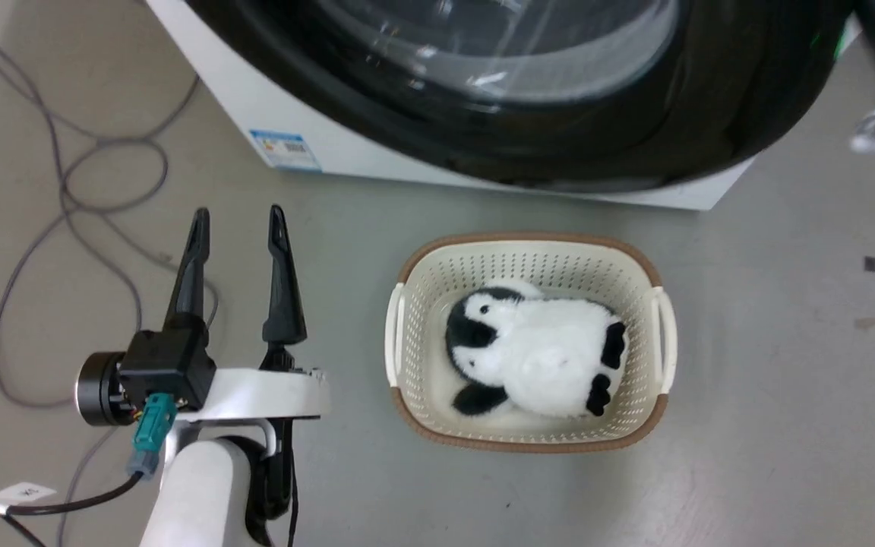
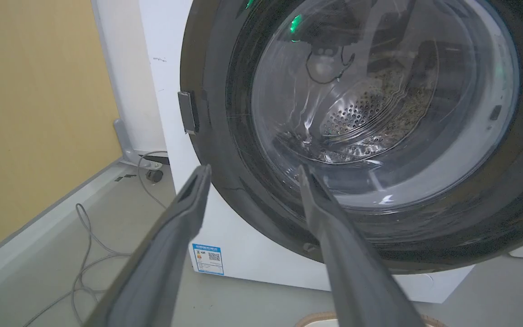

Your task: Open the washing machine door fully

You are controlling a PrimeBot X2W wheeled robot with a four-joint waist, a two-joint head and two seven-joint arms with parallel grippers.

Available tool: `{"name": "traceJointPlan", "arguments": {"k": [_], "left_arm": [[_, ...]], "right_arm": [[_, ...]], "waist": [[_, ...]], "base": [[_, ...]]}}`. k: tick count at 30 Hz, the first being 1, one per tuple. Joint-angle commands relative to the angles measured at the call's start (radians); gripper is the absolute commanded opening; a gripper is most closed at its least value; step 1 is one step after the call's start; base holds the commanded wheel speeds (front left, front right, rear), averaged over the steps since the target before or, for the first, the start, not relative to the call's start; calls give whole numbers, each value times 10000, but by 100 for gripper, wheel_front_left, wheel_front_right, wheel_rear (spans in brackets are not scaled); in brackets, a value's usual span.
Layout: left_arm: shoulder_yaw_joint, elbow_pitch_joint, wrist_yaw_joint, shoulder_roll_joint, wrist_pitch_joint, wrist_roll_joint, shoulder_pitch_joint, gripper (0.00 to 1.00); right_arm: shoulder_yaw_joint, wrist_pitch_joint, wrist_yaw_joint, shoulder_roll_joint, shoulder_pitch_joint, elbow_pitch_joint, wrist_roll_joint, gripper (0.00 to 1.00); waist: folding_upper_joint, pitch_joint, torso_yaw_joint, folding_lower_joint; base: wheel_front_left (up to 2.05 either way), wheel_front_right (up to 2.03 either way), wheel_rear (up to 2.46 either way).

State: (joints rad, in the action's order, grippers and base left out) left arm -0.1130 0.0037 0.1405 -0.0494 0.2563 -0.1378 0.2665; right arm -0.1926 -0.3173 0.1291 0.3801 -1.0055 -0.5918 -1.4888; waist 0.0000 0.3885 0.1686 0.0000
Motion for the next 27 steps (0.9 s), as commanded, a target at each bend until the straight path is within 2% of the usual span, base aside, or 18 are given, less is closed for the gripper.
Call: {"name": "traceJointPlan", "arguments": {"k": [1,14,27], "left_arm": [[64,31,-30,-8,55,91,-132,100],[500,308,-398,-8,55,453,-848,100],[530,652,-609,-8,55,515,-1475,100]], "right_arm": [[-171,-133,16,-171,353,127,-102,0],[-977,-742,16,-342,2207,1261,-436,0],[-1843,-1387,16,-465,4042,2497,-675,0]], "waist": [[0,-216,-152,0],[0,-1295,-567,0],[0,-2246,-530,0]], "base": [[0,0,0],[0,0,0],[0,0,0]]}}
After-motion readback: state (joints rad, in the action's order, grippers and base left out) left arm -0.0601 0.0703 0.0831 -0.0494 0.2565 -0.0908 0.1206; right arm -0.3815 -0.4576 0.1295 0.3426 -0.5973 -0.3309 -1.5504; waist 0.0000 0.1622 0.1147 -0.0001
